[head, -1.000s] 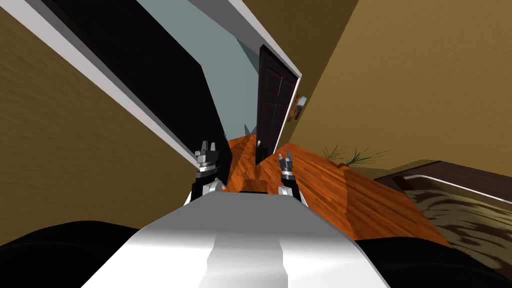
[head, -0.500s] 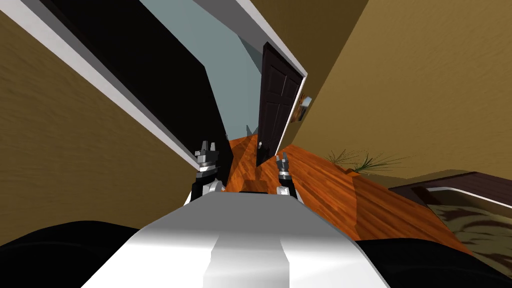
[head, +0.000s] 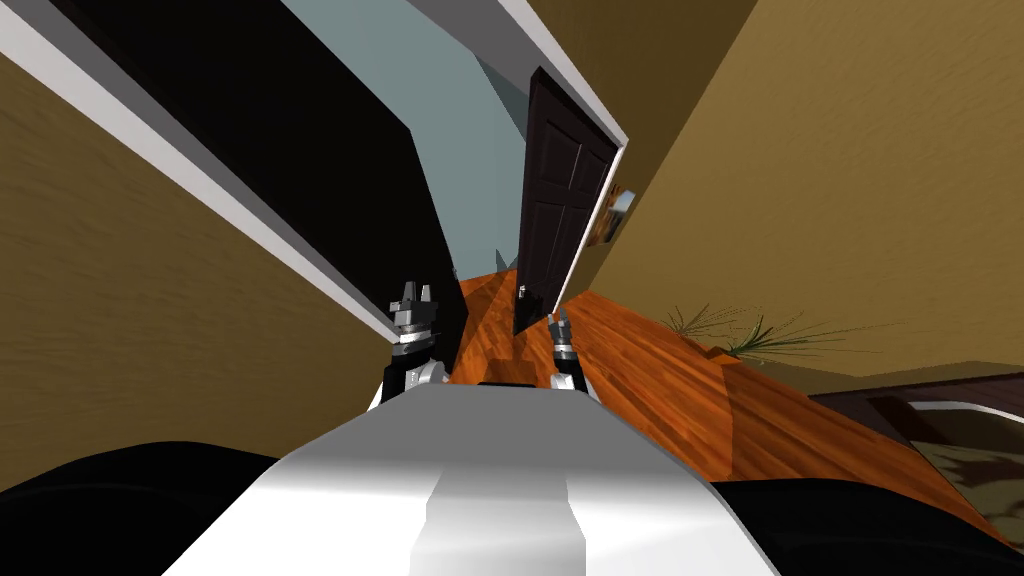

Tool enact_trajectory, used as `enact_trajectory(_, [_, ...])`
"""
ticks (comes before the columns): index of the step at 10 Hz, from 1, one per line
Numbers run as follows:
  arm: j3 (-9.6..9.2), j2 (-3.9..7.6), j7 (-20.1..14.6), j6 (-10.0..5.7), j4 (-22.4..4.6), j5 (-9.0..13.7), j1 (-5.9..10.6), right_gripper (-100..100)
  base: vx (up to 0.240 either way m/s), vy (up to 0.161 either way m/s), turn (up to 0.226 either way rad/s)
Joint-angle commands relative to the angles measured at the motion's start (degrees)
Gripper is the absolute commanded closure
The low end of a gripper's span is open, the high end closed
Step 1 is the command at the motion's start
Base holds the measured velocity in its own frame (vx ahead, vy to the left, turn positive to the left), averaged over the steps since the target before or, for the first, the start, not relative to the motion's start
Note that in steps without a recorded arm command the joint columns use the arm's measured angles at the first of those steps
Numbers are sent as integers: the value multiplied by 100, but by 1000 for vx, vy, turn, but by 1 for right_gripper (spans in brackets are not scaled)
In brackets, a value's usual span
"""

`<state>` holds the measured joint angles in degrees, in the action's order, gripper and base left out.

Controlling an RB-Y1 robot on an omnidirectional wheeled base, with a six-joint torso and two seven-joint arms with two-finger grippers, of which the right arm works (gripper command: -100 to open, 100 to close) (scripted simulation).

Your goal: Push the door open

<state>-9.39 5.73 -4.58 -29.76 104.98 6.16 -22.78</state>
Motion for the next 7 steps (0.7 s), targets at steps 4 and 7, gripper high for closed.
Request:
enact_trajectory(4, [-136,147,-49,-222,-754,23,287,-100,88,-44,106])
enact_trajectory(7, [-242,233,-73,-365,-1247,32,464,-100,87,-65,103])
